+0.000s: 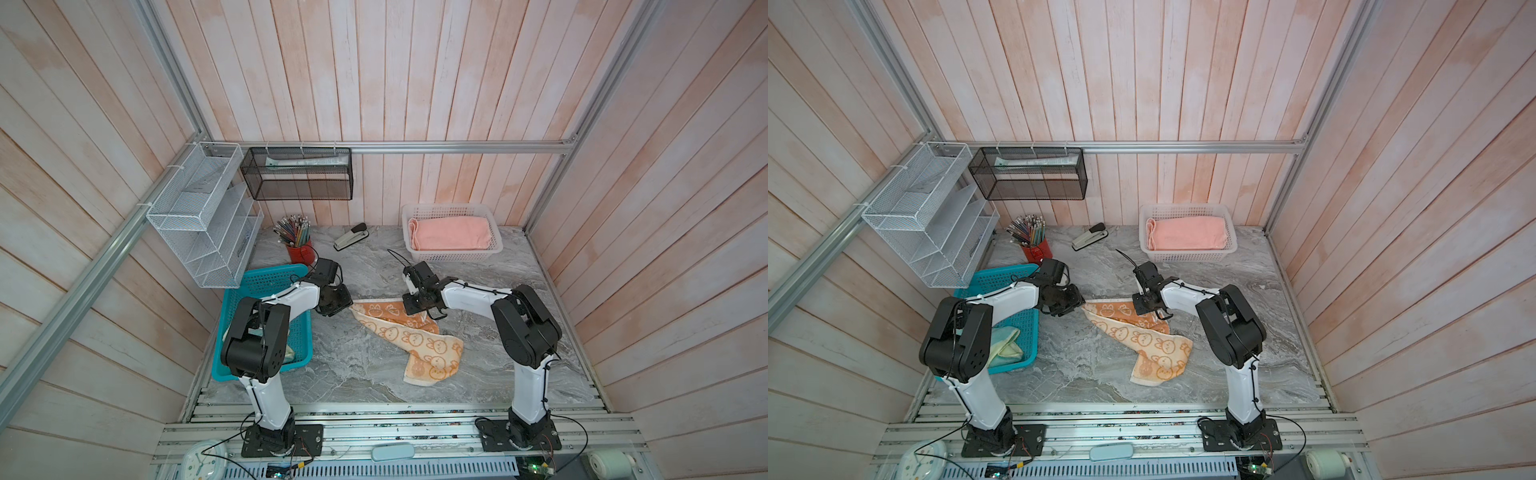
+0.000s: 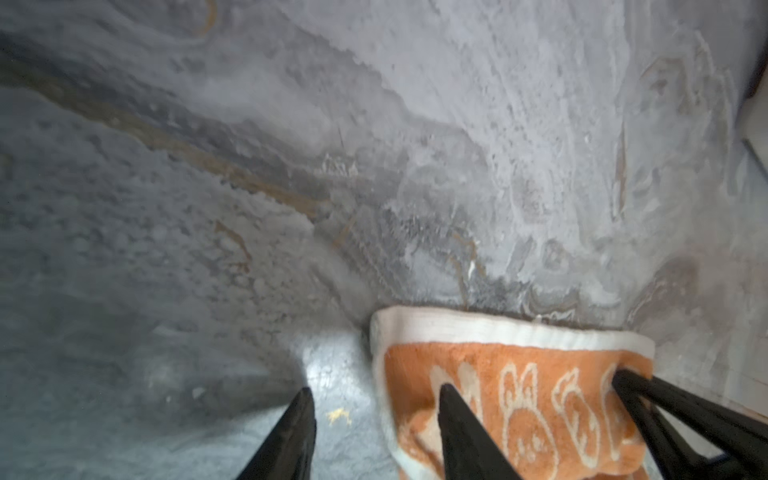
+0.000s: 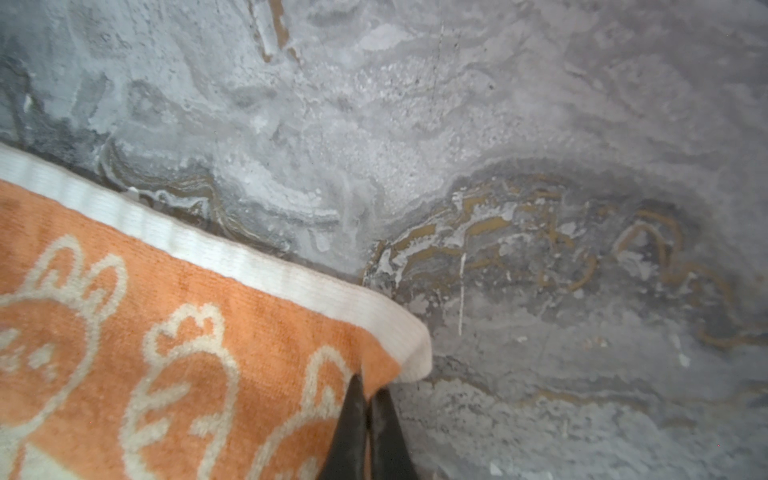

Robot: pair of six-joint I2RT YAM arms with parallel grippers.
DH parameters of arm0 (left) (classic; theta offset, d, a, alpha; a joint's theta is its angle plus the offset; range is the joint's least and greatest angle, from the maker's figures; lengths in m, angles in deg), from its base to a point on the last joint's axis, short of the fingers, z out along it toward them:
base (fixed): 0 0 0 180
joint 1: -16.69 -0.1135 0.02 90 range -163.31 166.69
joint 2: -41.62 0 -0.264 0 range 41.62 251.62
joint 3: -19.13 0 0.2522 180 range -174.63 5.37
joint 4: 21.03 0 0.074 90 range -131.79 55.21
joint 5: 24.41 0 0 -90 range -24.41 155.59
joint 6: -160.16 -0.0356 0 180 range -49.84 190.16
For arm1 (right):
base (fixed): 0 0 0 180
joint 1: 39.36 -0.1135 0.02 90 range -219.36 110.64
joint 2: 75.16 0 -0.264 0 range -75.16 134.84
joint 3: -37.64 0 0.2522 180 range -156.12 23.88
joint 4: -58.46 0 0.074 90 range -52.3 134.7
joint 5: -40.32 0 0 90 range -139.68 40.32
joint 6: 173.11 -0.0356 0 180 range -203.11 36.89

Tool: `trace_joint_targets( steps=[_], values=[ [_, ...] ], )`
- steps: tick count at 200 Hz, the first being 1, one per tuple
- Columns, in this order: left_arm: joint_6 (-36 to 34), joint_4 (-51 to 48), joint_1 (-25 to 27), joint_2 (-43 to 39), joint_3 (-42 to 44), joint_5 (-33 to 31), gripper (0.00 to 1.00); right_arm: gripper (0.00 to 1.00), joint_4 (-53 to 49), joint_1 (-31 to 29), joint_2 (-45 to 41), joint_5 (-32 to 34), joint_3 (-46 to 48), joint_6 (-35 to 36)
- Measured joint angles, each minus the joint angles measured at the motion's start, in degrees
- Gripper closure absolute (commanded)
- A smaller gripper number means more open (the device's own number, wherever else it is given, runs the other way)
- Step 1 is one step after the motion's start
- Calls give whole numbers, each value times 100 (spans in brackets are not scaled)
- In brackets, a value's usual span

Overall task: Fold and stack the towels
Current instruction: 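Grasp the orange towel's edge with the right gripper while the left gripper holds, then lift the orange towel with both grippers and shake it open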

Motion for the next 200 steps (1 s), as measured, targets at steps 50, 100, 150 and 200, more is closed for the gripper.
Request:
trace_joint_targets(
  steps=[50, 100, 150, 200],
  values=[
    [267, 308, 0, 229, -66, 439, 51, 100, 9, 42, 0, -98, -2, 2],
    [540, 719, 4, 417, -72, 1091, 90, 100, -66, 57, -105, 98, 52, 2],
    [177, 599, 308, -393, -317, 960, 100, 100, -409, 90, -1499, 745, 297, 20],
    [-636, 472, 1211, -1956, -1237, 468, 100, 100, -409, 94, -3748, 1325, 369, 20]
  ],
)
